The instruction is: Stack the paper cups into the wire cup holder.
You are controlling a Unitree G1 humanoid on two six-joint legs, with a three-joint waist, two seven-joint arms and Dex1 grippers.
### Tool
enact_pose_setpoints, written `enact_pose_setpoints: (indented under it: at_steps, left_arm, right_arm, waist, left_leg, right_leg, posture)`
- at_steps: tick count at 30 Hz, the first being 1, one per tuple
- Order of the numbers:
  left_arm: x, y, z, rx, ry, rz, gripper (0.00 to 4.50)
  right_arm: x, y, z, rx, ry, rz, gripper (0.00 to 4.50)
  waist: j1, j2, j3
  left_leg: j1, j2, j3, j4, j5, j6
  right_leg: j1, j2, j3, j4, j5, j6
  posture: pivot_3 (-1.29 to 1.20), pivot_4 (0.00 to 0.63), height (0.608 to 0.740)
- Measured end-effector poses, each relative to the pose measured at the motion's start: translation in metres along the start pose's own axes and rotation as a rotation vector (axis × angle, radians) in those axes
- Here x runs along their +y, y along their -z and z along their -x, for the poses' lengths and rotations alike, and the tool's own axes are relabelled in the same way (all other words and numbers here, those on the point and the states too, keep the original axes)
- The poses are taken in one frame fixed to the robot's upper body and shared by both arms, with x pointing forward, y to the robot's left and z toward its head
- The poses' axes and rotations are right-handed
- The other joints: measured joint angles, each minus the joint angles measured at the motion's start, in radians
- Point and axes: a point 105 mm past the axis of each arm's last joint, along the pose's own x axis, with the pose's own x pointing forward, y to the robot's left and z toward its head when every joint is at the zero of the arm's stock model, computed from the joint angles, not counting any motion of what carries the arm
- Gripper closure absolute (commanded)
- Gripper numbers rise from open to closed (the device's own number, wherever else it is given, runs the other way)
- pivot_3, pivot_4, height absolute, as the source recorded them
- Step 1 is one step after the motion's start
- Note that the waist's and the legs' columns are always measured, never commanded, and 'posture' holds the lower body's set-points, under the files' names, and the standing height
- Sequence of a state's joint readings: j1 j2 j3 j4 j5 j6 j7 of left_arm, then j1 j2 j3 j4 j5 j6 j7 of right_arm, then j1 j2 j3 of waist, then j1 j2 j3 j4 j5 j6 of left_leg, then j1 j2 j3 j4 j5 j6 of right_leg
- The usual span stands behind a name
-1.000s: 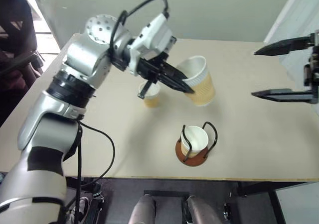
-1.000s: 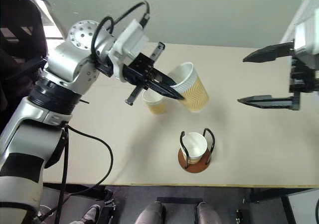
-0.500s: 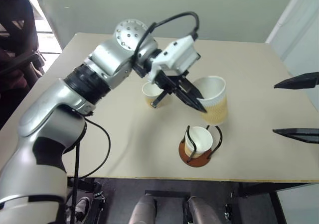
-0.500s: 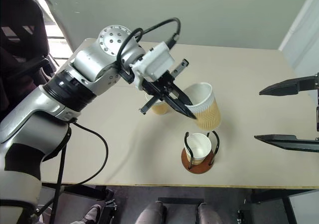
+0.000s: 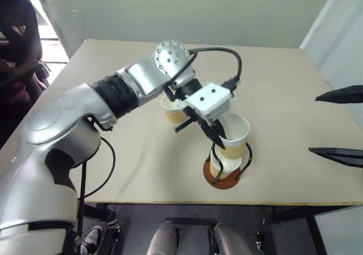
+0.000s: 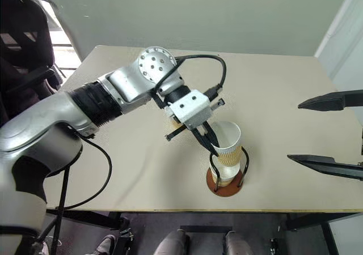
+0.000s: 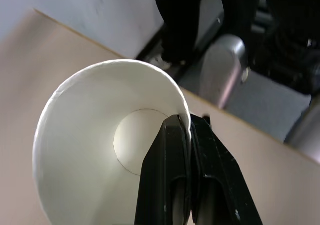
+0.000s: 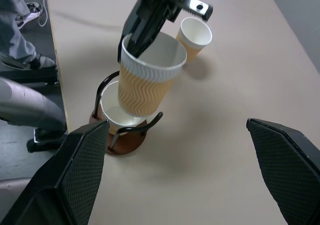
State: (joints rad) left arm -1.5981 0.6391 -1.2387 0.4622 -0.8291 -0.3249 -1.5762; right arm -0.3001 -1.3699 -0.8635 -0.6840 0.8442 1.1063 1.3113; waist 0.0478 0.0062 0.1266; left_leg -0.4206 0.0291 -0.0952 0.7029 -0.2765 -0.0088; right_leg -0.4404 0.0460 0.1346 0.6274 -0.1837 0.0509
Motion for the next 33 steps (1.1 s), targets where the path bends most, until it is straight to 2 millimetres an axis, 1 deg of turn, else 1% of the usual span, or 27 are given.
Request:
enact_pose_setpoints:
  at_steps: [3, 8, 18, 27, 33]
  left_arm:
    - [0.000, 0.002, 0.001, 0.006, -0.003, -0.008, 4.45]
    - [0.003, 0.002, -0.001, 0.012, 0.003, -0.022, 4.45]
    - [0.002, 0.002, -0.004, -0.001, 0.014, -0.035, 4.45]
    - [0.003, -0.008, -0.002, -0.013, 0.022, -0.062, 4.45]
    - [-0.004, -0.007, -0.007, -0.022, 0.060, -0.049, 4.45]
  right_arm:
    - [0.001, -0.002, 0.002, -0.003, 0.020, 0.003, 0.00]
    - [0.003, -0.001, 0.000, 0.010, 0.023, -0.007, 0.00]
    - [0.003, 0.001, 0.001, 0.018, 0.048, -0.017, 0.00]
    - [0.003, 0.002, 0.001, 0.024, 0.054, -0.019, 0.00]
    - [0.003, 0.002, 0.001, 0.025, 0.056, -0.019, 0.00]
  waist:
    - [-0.001, 0.000, 0.000]
    - [0.001, 0.000, 0.000]
    - [0.000, 0.000, 0.000]
    - [0.000, 0.000, 0.000]
    - [0.000, 0.000, 0.000]
  left_leg:
    - [0.000, 0.000, 0.002, 0.000, 0.000, 0.001]
    - [0.000, 0.000, 0.002, 0.000, -0.002, 0.003]
    - [0.000, 0.000, 0.003, 0.000, -0.003, 0.005]
    - [0.000, 0.000, 0.003, 0.001, -0.003, 0.005]
    - [0.000, 0.000, 0.003, 0.002, -0.003, 0.005]
  right_leg:
    - [0.000, 0.000, 0.001, 0.000, 0.000, 0.001]
    - [0.000, 0.000, 0.001, 0.000, -0.001, 0.001]
    - [0.000, 0.000, 0.002, 0.000, -0.002, 0.003]
    - [0.000, 0.000, 0.002, 0.000, -0.002, 0.003]
    - [0.000, 0.000, 0.002, 0.001, -0.002, 0.003]
  posture:
    - [0.00, 0.150, 0.740]
    - [0.00, 0.150, 0.740]
    - [0.00, 0.150, 0.740]
    - [0.00, 0.150, 0.740]
    - [0.00, 0.150, 0.740]
